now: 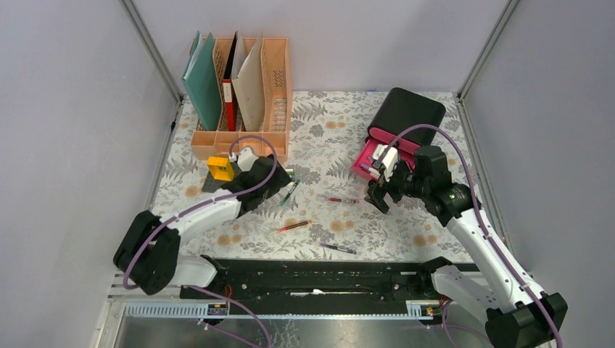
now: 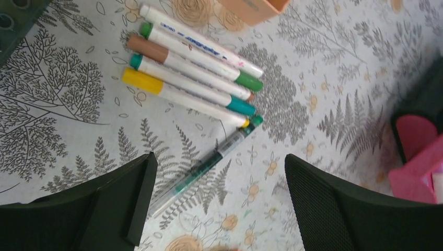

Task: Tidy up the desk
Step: Pick up the stationery from the center of the board.

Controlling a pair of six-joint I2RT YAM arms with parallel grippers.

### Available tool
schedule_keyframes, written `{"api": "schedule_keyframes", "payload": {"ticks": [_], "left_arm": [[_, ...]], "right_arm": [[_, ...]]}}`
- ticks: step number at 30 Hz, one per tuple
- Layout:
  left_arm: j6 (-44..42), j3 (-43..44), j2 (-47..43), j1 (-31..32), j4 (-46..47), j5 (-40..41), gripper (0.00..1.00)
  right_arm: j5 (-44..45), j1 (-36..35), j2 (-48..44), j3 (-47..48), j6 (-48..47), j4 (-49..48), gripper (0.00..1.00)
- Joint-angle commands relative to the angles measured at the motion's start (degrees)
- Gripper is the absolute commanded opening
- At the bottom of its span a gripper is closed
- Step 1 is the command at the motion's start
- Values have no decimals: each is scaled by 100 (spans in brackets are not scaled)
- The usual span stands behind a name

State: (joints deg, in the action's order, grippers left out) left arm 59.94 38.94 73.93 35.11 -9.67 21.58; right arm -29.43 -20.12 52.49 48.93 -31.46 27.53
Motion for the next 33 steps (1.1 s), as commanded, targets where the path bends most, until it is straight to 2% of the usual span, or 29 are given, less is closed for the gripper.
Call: {"api": "schedule_keyframes", "payload": {"ticks": [1, 5, 9, 11, 21, 29, 33], "left_arm": [[661, 535, 462, -91, -772, 490, 94], [821, 739, 822, -162, -723, 508, 86], [813, 997, 1166, -202, -764, 427, 71], [809, 1077, 1330, -215, -799, 453, 68], [878, 1548, 2130, -355, -1213, 515, 68], [901, 1684, 2380, -394, -1318, 504, 68], [928, 1911, 2573, -400, -1673, 509, 68]], "right_arm": [[41, 34, -2, -18, -70, -175, 100], [93, 34, -2, -33, -100, -173, 100], [136, 41, 15, -49, -106, -185, 100], [152, 41, 14, -50, -106, -186, 100], [217, 52, 4, -67, -123, -201, 100], [227, 52, -11, -75, -124, -202, 100], [232, 63, -26, -76, -132, -210, 100]]}}
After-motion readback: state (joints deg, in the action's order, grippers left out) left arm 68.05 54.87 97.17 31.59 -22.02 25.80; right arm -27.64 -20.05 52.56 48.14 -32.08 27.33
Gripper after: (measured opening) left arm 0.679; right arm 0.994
